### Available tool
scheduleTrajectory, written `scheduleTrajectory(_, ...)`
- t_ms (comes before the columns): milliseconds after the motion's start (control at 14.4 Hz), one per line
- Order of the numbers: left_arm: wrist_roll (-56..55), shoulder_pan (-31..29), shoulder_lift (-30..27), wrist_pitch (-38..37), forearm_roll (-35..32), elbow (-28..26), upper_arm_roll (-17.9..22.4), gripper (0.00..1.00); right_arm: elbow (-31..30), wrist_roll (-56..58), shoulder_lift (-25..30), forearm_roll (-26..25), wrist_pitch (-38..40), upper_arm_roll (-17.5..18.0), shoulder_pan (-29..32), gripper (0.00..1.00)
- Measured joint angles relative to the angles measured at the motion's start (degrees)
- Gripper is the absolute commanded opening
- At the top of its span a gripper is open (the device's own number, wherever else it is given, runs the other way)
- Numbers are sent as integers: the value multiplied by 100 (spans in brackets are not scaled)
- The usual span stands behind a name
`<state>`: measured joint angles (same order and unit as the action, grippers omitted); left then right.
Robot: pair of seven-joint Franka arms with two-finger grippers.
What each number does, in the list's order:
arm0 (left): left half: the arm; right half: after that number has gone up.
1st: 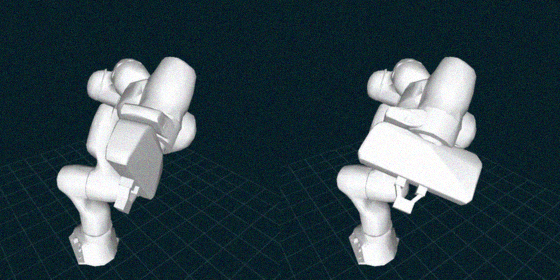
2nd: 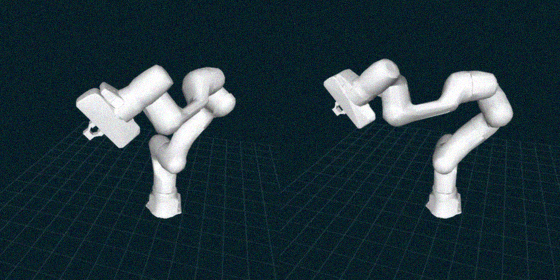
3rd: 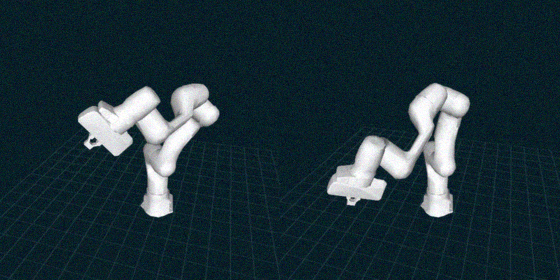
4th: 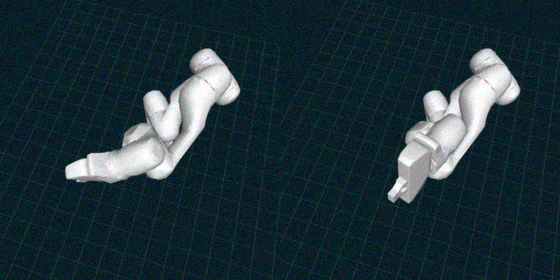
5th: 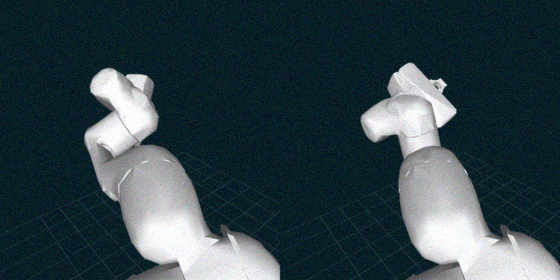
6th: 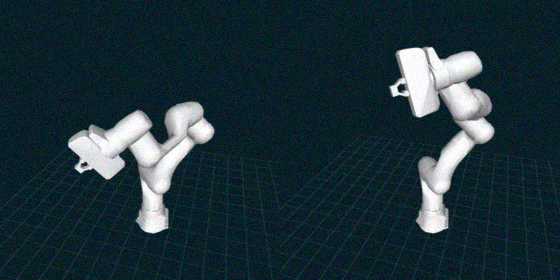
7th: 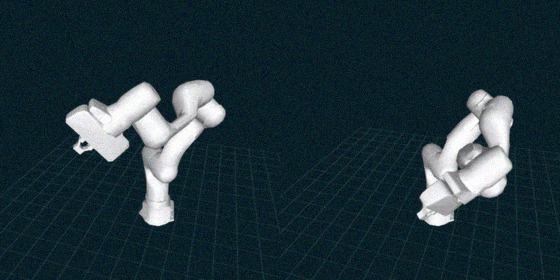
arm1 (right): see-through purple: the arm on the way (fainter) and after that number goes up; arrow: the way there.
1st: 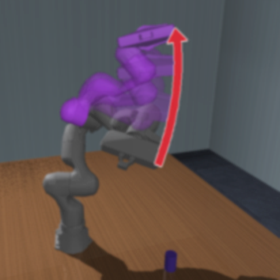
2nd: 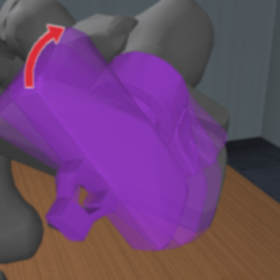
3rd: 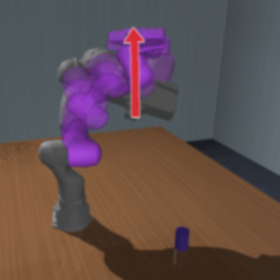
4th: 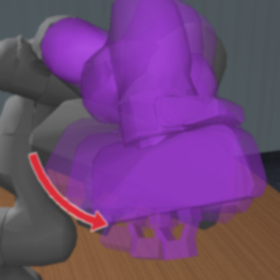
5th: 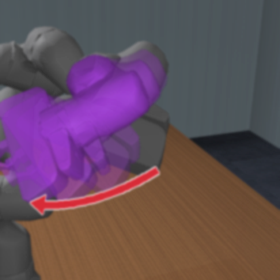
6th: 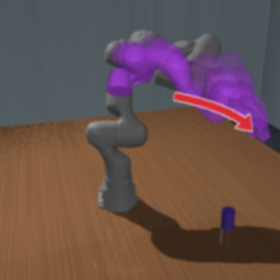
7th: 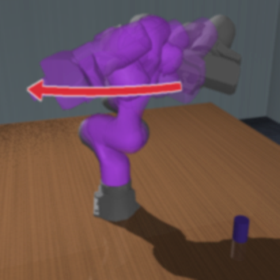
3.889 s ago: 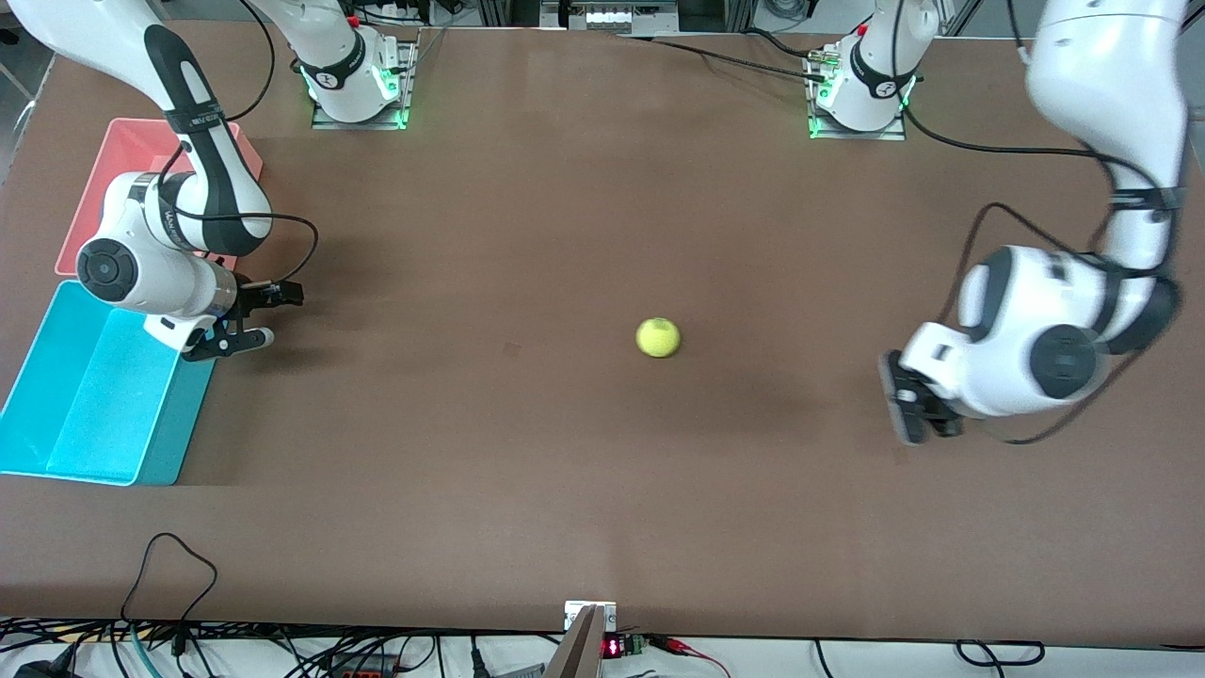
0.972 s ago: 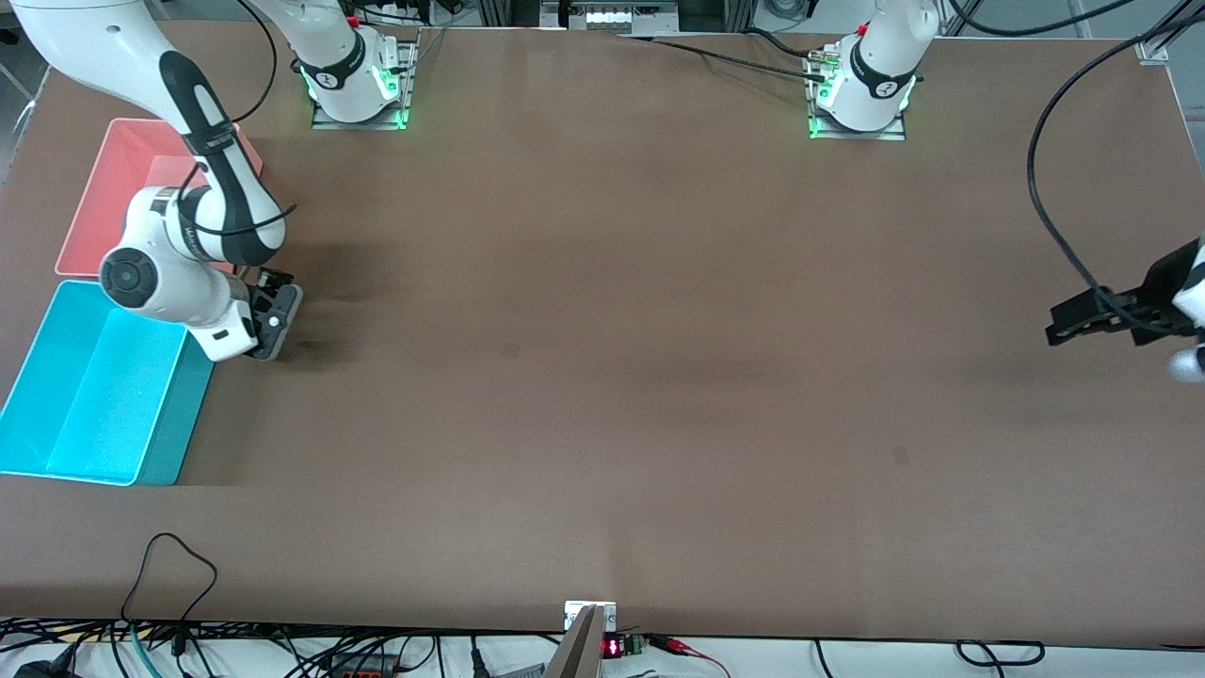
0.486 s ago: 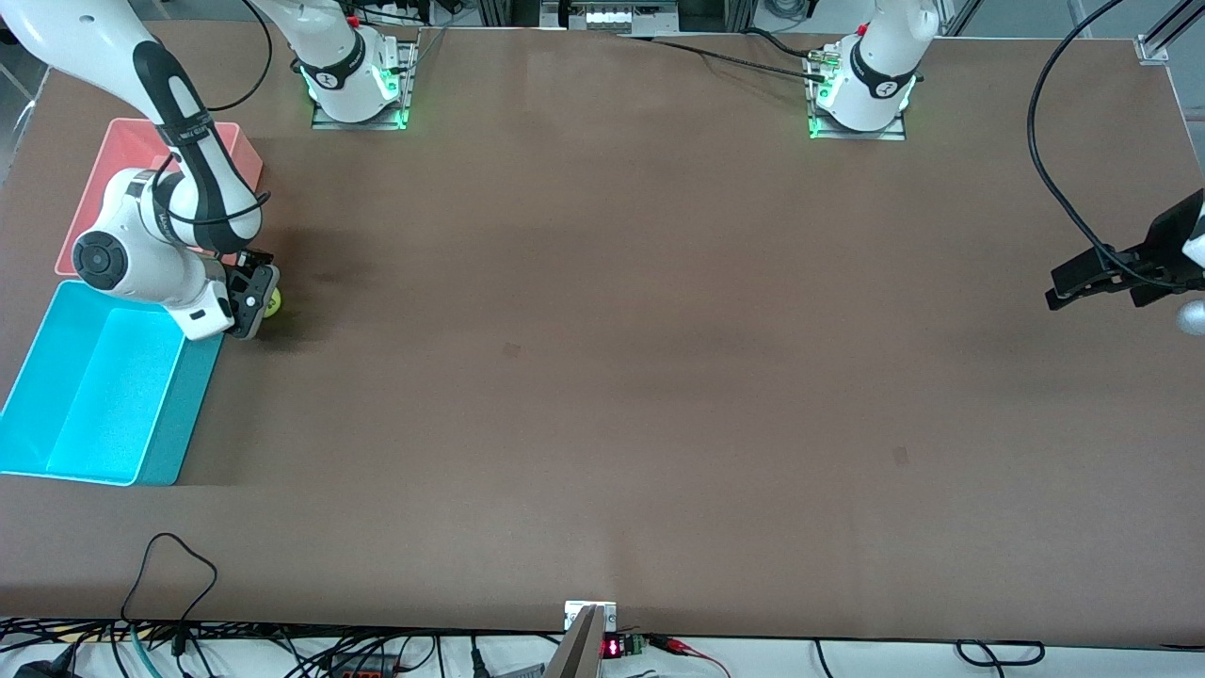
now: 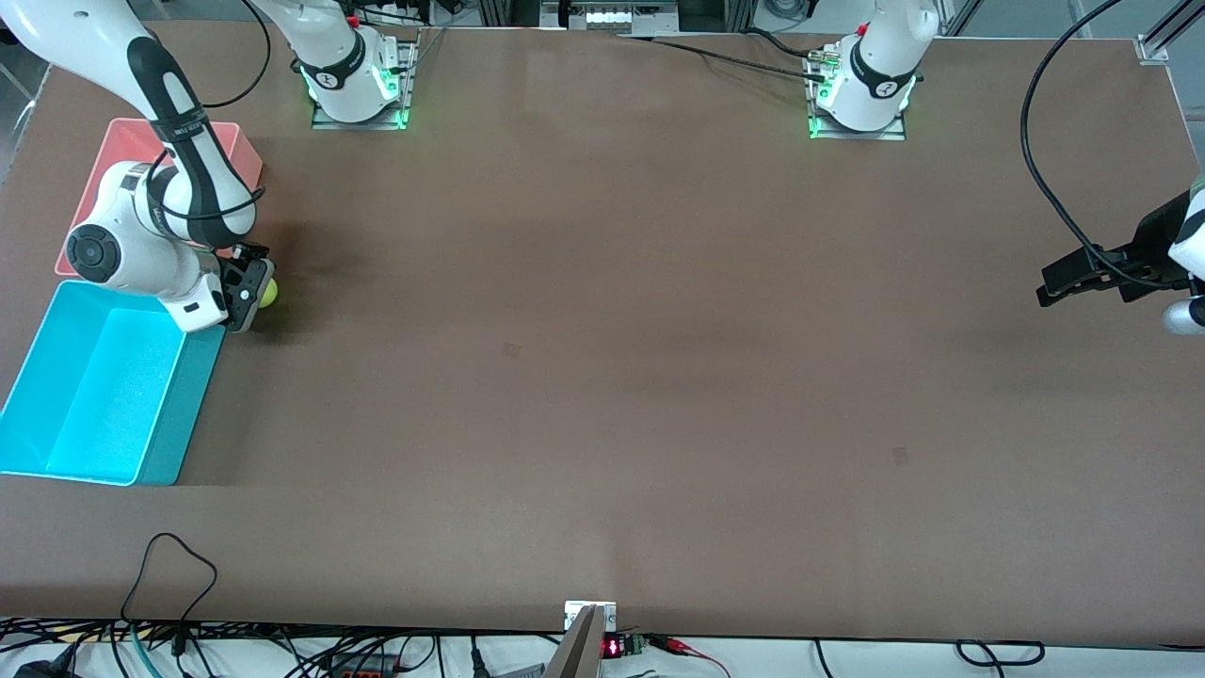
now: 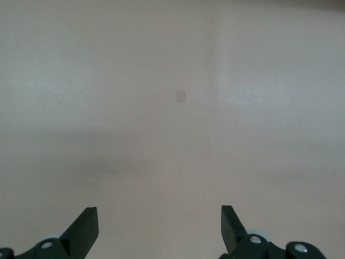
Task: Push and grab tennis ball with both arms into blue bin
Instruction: 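Grasp the rolling tennis ball with the right gripper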
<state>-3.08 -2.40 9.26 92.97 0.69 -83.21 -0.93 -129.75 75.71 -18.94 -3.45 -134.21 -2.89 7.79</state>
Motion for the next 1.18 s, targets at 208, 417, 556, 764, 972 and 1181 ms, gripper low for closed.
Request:
scheduleTrajectory(208,-10,0,0,17,0,-19,1,100,-1,1,0,0,-55,0,0,100)
scheduleTrajectory(417,-5,13,1,21,0,-32,-1,100,-7,11,0,0,-61,-24,35,100)
scheduleTrajectory(556,-5,29,1,61,65,-37,-4,100,-13,90,0,0,-92,-66,80,100)
scheduleTrajectory(764,-4,16,2,165,147,-40,16,100,-47,180,-13,0,-188,-108,146,100)
scheduleTrajectory(972,96,-71,2,18,147,-46,45,100,-70,204,-28,0,-249,-109,164,100)
scheduleTrajectory(1181,239,-127,2,-42,147,-58,55,100,-72,218,-42,-2,-313,-108,164,55)
